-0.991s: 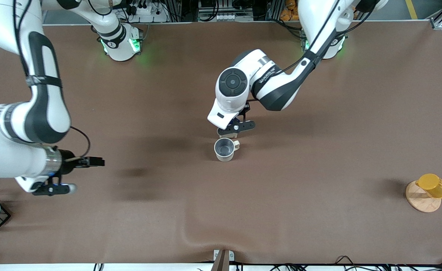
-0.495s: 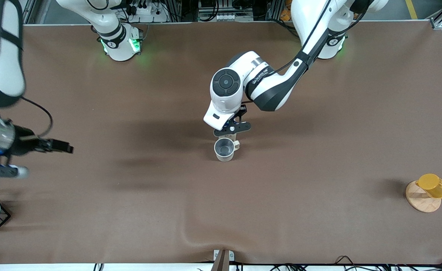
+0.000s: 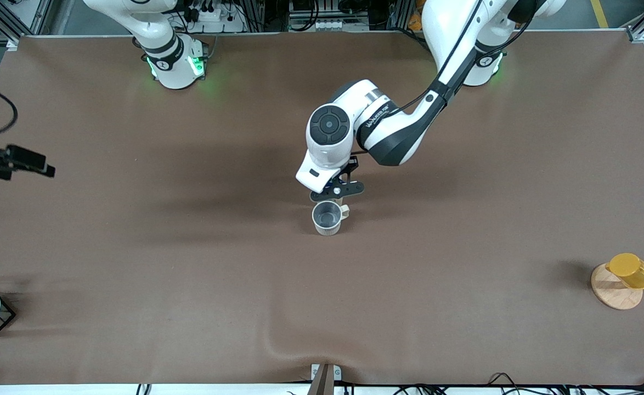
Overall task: Place milk next to cup
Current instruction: 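Set the carton beside the mug with the left gripper while the right gripper retracts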
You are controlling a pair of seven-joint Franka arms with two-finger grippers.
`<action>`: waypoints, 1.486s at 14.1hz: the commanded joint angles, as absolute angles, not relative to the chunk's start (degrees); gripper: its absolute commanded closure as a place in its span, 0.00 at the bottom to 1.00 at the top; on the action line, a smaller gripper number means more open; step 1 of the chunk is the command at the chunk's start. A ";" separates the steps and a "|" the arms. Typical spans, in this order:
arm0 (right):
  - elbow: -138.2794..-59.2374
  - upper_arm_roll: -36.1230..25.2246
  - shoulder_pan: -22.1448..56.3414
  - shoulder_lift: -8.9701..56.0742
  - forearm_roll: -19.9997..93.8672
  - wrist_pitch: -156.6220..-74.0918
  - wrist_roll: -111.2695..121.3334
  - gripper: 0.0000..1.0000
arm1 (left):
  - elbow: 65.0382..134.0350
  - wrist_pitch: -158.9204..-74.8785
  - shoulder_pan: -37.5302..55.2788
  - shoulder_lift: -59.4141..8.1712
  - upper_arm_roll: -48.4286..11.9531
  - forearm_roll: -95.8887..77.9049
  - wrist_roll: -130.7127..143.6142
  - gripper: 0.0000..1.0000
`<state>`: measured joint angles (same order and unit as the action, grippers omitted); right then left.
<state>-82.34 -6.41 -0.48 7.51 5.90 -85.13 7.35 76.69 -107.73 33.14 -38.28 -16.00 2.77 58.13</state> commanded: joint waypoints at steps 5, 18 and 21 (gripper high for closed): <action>-92.64 -5.27 -3.95 -2.11 4.48 -88.50 10.55 0.00 | 75.23 -107.58 33.93 -37.89 -15.64 2.20 57.13 0.00; -89.12 3.98 -12.51 -1.58 4.31 -91.14 9.76 0.00 | 75.76 -99.06 20.85 -21.19 -14.77 2.64 47.64 0.00; -88.86 -0.43 -8.27 -1.76 4.22 -91.14 10.19 0.00 | 75.76 -97.74 14.26 -19.87 -14.77 2.64 38.10 0.00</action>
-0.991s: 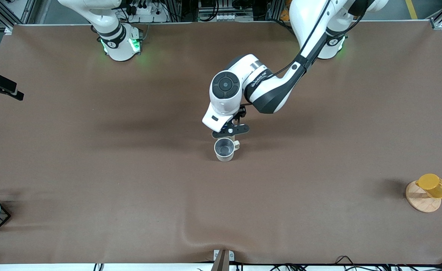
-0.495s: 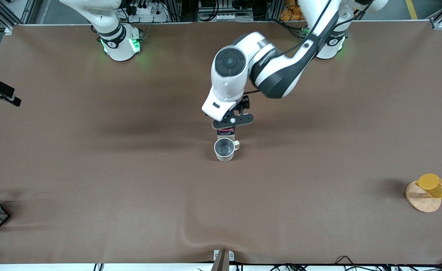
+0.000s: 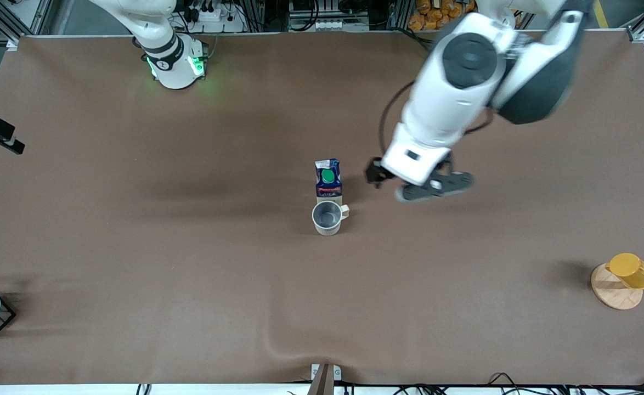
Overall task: Place milk next to cup
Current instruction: 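Set the carton beside the mug with the left gripper while the right gripper retracts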
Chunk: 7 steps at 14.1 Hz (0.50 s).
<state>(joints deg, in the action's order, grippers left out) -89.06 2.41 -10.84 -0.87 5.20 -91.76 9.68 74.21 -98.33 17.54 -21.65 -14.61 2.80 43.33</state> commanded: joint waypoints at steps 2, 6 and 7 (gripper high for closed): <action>-88.94 -3.85 -4.33 -1.67 4.05 -91.32 10.28 0.00 | 75.85 -97.56 10.13 -18.82 -14.85 2.64 32.20 0.00; -87.81 -6.15 -2.29 -1.50 3.35 -91.23 10.20 0.00 | 76.02 -93.43 4.58 -17.58 -14.77 2.64 26.02 0.00; -87.63 -5.89 -2.20 -1.49 1.51 -91.23 10.20 0.00 | 76.20 -92.91 3.18 -17.32 -14.85 2.64 24.80 0.00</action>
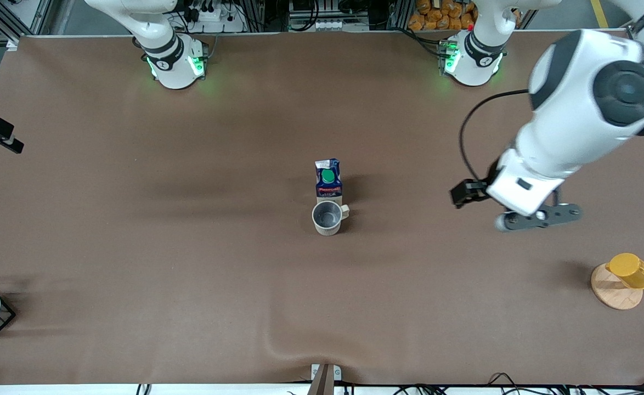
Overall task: Place milk next to cup
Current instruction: 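Set the carton beside the mug with the left gripper while the right gripper retracts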
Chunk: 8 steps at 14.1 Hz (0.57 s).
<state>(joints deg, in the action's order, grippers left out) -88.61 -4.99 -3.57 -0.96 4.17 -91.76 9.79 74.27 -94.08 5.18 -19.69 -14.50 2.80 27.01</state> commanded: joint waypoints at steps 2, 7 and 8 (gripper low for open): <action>-87.10 -5.54 -2.11 -1.41 -1.40 -91.32 11.07 0.00 | 77.33 -92.37 0.89 -16.09 -14.85 2.64 20.59 0.00; -86.92 -5.19 -2.02 -1.32 -1.23 -90.97 10.81 0.00 | 79.72 -91.67 -2.19 -13.45 -15.20 2.64 19.51 0.00; -86.92 -4.40 -2.11 -1.32 -1.23 -90.97 10.72 0.00 | 79.98 -91.58 -2.28 -13.01 -15.12 2.64 19.25 0.00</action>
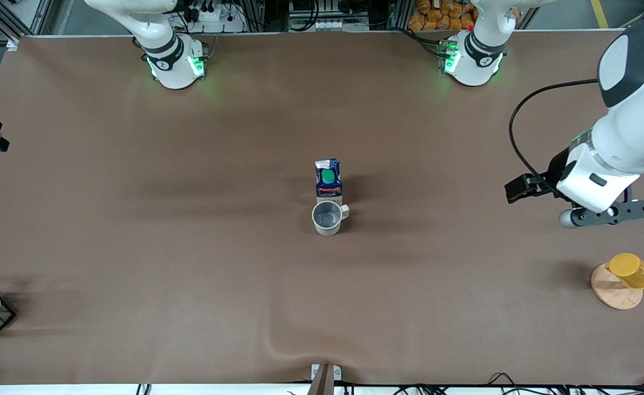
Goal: Place milk next to cup
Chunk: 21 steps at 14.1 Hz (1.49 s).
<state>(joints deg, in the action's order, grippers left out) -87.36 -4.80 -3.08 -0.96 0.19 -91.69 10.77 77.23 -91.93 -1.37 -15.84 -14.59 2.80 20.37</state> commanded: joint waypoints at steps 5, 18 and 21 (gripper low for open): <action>-86.84 -4.31 -2.29 -1.14 -1.14 -90.62 10.72 0.00 | 83.05 -90.97 -3.25 -9.67 -15.12 2.64 17.75 0.00; -86.75 -4.39 -1.93 -0.35 -1.32 -89.82 10.72 0.00 | 88.51 -88.24 -2.82 -1.93 -8.63 2.02 12.06 0.00; -86.84 -4.39 -2.02 -0.35 -1.32 -89.82 10.72 0.00 | 88.51 -87.89 -2.37 -1.06 -6.24 1.41 9.58 0.00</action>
